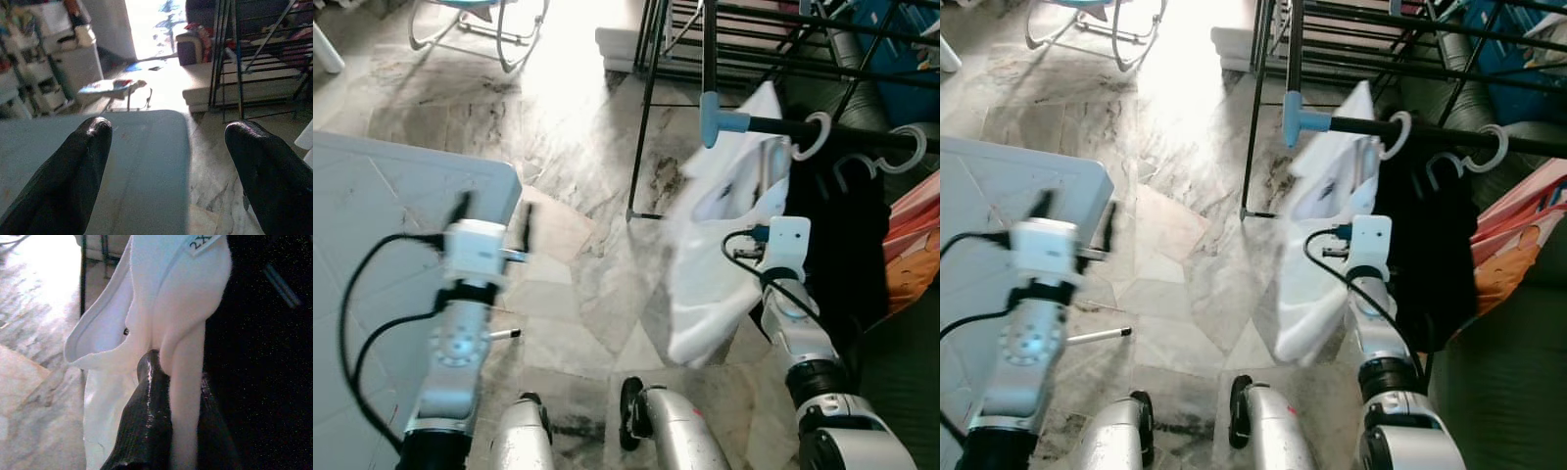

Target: Hang hanger

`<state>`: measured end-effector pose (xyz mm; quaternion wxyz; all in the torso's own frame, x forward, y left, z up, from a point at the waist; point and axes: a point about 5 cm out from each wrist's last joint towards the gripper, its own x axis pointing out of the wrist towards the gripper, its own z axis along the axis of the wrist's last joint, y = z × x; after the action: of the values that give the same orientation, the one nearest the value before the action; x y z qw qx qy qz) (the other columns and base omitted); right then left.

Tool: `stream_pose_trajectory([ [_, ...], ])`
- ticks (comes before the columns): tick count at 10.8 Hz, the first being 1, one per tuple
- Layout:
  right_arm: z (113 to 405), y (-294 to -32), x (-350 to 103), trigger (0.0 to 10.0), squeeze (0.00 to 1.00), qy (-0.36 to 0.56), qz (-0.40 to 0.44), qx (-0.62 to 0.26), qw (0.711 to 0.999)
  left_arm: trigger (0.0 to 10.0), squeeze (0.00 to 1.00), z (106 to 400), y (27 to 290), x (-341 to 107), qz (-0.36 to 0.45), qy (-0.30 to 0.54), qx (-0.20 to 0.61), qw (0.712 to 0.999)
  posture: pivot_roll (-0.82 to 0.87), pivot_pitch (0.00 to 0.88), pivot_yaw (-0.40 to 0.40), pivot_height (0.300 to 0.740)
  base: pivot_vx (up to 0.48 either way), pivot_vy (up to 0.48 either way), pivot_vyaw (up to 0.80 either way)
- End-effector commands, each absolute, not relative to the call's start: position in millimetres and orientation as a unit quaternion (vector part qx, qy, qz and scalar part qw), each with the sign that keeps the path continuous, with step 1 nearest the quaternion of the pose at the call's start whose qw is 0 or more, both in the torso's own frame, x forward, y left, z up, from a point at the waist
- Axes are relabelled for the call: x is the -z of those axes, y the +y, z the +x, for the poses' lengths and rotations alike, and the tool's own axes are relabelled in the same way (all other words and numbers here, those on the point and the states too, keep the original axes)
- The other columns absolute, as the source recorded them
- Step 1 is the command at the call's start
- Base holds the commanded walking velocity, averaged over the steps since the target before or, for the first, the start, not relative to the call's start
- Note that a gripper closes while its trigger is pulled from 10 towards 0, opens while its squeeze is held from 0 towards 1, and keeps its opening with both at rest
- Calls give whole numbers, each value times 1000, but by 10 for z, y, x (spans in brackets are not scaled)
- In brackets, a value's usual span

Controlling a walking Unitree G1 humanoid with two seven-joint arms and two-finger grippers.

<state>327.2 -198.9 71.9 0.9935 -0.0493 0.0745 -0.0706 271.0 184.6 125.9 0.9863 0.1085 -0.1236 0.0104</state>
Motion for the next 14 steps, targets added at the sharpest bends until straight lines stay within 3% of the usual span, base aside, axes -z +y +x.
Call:
stream_pose_trajectory([
  [1, 3252, -1961, -745, 0, 0, 59, -53, 54, 995, 10000, 0, 2646, 1898, -1199, 102, -107, -13, 989, 63, 187, -111, 740, 0, 0, 0],
  [7, 3096, -1822, -754, 275, 0, 14, -91, -53, 994, 10000, 0, 2559, 1852, -1065, 132, -79, 0, 988, 69, 195, -102, 740, 0, 0, 0],
  [8, 3071, -1859, -725, 8745, 0, 21, -100, -58, 993, 10000, 0, 2558, 1836, -1061, 132, -79, 3, 988, 68, 197, -100, 740, 0, 0, 0],
  [9, 3104, -1944, -764, 10000, 0, 22, -112, -62, 992, 10000, 0, 2566, 1818, -1058, 135, -77, 7, 988, 66, 198, -97, 740, 0, 0, 0],
  [10, 3185, -1985, -801, 10000, 1000, 40, -120, -92, 988, 10000, 0, 2576, 1807, -1056, 137, -76, 9, 988, 66, 201, -96, 740, 0, 0, 0],
  [14, 3392, -2183, -1011, 10000, 1000, 94, -160, -198, 963, 10000, 0, 2536, 1744, -999, 130, -69, 11, 989, 60, 207, -121, 740, 0, 0, 0],
])
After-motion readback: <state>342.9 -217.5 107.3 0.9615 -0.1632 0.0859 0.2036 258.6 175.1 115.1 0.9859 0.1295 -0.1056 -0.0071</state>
